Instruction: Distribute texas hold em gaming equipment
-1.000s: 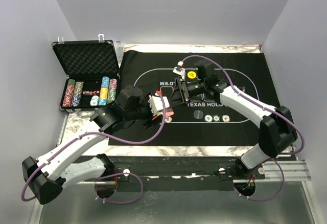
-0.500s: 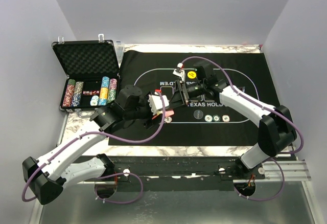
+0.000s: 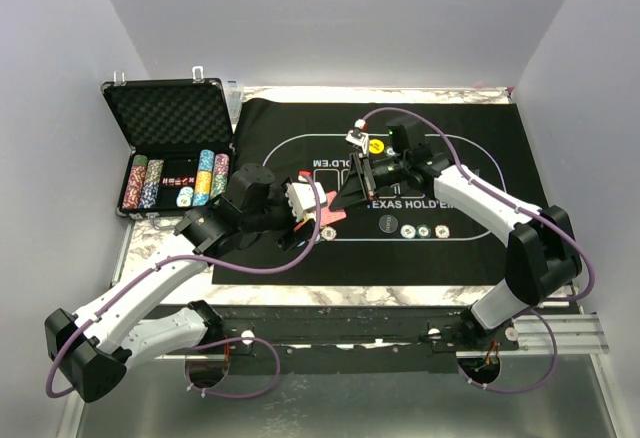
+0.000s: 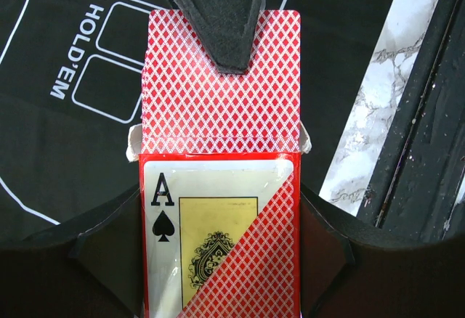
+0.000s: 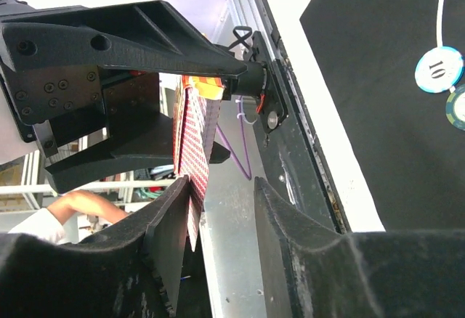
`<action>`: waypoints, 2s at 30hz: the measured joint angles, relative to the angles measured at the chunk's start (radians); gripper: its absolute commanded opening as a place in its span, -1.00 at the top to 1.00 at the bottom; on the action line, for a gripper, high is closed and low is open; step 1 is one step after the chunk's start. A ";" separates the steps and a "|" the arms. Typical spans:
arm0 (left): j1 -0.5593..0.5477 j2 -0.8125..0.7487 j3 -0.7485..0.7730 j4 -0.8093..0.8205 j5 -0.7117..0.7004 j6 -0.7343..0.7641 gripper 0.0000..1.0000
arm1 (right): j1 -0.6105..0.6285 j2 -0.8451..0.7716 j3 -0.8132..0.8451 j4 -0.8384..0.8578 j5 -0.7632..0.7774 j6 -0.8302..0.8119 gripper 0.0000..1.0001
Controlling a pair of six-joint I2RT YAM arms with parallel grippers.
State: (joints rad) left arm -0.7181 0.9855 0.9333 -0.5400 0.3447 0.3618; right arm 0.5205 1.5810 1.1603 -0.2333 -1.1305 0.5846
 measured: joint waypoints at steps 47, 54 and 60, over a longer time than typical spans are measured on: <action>0.191 -0.049 -0.042 0.023 0.039 -0.037 1.00 | -0.150 -0.001 0.062 -0.063 -0.008 0.009 0.99; 0.266 -0.049 -0.042 0.022 0.061 -0.085 1.00 | -0.153 -0.001 0.146 -0.172 0.020 -0.118 0.99; 0.401 -0.049 -0.042 0.014 0.079 -0.146 1.00 | -0.148 -0.001 0.169 -0.279 0.091 -0.339 0.99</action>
State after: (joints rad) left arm -0.3172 0.9367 0.8917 -0.5262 0.4236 0.2161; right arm 0.3725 1.5803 1.3289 -0.5125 -1.0397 0.2455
